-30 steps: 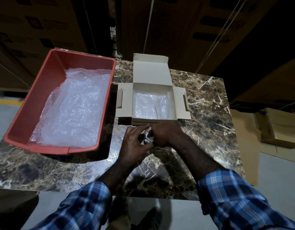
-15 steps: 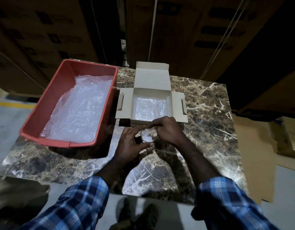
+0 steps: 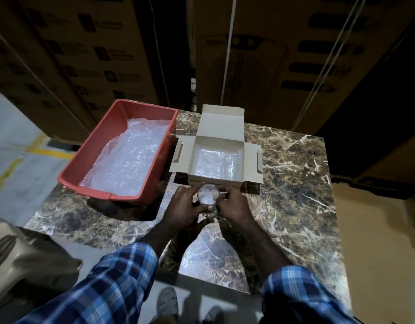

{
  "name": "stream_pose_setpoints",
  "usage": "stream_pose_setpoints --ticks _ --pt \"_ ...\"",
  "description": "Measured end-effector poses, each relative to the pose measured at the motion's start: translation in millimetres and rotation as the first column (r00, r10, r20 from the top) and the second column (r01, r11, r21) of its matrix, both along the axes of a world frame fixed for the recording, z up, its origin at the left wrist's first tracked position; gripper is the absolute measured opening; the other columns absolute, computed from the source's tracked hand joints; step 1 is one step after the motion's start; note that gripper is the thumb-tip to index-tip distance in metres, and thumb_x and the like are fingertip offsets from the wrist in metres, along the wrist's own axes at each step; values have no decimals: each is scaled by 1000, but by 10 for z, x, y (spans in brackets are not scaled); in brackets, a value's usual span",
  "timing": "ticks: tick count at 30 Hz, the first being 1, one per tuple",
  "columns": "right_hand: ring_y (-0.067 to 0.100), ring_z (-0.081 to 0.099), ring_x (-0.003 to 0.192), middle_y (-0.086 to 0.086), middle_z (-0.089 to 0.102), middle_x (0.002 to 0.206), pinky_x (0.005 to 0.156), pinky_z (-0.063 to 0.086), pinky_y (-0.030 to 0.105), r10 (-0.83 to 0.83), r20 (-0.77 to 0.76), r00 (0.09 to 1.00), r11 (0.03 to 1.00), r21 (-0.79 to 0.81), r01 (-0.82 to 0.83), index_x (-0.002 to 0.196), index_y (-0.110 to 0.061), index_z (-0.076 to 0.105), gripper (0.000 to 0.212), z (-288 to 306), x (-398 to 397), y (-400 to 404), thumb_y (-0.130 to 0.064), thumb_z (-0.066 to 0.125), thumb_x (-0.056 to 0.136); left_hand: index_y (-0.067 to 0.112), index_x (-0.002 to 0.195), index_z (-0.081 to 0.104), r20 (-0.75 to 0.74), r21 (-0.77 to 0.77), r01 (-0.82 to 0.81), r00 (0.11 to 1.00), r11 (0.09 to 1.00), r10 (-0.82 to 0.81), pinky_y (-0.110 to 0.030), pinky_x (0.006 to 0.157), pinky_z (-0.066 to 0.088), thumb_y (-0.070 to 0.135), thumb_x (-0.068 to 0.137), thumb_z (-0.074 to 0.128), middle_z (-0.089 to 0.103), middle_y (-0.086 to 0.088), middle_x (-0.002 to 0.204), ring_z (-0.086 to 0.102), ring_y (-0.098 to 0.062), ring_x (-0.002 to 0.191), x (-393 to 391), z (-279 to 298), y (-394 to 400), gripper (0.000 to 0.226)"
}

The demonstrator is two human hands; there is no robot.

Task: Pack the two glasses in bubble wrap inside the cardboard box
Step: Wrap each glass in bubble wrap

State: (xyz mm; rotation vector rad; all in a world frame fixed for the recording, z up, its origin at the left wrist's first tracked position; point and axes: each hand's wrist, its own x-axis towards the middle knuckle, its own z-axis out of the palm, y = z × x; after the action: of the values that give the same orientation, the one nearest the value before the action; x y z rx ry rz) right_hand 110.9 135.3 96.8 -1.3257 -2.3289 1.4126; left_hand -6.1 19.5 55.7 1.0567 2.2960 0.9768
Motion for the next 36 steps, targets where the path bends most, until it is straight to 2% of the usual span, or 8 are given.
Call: stream_pose_setpoints --ticks 4,7,15,17,20,25,30,36 --pt "17 67 92 7 73 112 51 34 -3 -35 11 999 999 6 35 123 -16 69 32 -75 -20 -50 -9 59 93 28 142 53 -27 -22 73 997 997 -73 -39 96 51 58 66 78 63 -6 122 50 -22 119 -51 102 -76 86" --pt "23 69 102 8 74 111 62 41 10 -64 42 997 998 5 64 121 -16 70 32 -100 -51 -37 -9 60 91 17 142 53 -141 -10 140 980 990 -139 -38 102 44 42 73 86 62 -3 135 50 -24 124 -169 187 -143 80" --pt "27 63 112 10 68 124 89 46 25 -79 -60 995 968 234 91 128 -12 64 33 186 -471 -246 -15 60 96 10 118 72 -369 186 16 928 982 55 -21 89 38 17 82 80 72 -6 109 58 -23 105 -945 581 -595 38" --pt "27 61 116 8 68 126 97 47 31 -31 -95 995 953 297 58 127 -12 66 32 281 -720 -356 -16 61 96 11 117 72 -409 91 3 912 996 35 -27 92 40 15 83 79 73 -6 111 62 -28 105 -1385 604 -795 35" --pt "25 55 118 7 68 122 97 40 29 72 -135 988 920 391 -13 123 -13 68 29 427 -1133 -607 -18 61 95 19 125 67 -431 -292 15 891 956 -146 -34 101 44 22 83 78 70 -5 123 61 -27 116 -2096 648 -1069 44" --pt "24 55 123 6 67 127 104 43 35 420 -30 907 830 416 -371 127 -15 66 32 447 -1847 -1058 -18 60 96 24 138 54 -235 -761 189 811 620 -536 -26 99 38 30 86 76 58 -1 136 51 -19 127 -2695 681 -1161 57" --pt "33 57 118 14 57 130 93 48 39 587 465 663 626 259 -736 133 -19 58 39 239 -2334 -1250 -19 62 94 28 138 52 -58 -848 319 738 423 -672 -28 97 42 34 79 83 54 0 136 53 -19 122 -2819 487 -991 66" --pt "32 58 112 11 59 119 85 45 38 541 590 599 546 295 -784 126 -16 57 38 -30 -2465 -1278 -11 61 89 30 133 56 -37 -828 384 690 409 -723 -28 90 42 36 81 80 56 1 130 58 -20 117 -2873 356 -1040 58"
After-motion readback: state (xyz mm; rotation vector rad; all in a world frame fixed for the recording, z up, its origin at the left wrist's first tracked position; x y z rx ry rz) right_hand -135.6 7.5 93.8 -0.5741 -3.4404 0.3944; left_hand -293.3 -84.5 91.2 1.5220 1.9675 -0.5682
